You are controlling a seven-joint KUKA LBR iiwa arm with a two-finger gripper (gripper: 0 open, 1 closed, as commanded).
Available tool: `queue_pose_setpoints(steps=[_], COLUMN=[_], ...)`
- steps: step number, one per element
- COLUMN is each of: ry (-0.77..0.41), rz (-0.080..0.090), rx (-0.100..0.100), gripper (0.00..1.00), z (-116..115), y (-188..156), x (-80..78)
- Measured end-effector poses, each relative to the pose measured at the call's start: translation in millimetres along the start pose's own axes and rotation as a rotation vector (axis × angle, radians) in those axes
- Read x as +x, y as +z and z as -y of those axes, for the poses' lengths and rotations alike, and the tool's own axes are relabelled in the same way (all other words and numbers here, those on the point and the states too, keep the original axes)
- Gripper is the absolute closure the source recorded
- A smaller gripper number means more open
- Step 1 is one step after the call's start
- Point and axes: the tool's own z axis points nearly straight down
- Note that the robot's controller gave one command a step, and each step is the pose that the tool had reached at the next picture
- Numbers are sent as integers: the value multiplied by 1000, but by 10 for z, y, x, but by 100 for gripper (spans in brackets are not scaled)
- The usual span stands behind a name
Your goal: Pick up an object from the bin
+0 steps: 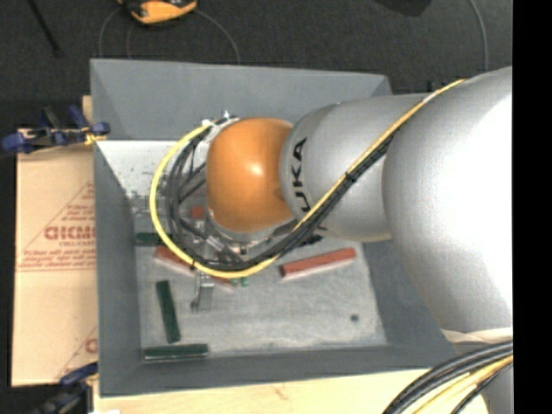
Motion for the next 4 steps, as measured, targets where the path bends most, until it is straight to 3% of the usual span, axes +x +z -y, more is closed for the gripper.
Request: queue_pose_setpoints(steps=[1, 2, 3, 4], ry=[257, 115, 199, 116], rz=[-5, -3, -5, -7], rx=[3, 4, 3, 4], gripper=[0, 0, 0, 100], z=[152, 111, 77, 124], y=[462, 569, 588, 563], x=[-194, -380, -406, -391])
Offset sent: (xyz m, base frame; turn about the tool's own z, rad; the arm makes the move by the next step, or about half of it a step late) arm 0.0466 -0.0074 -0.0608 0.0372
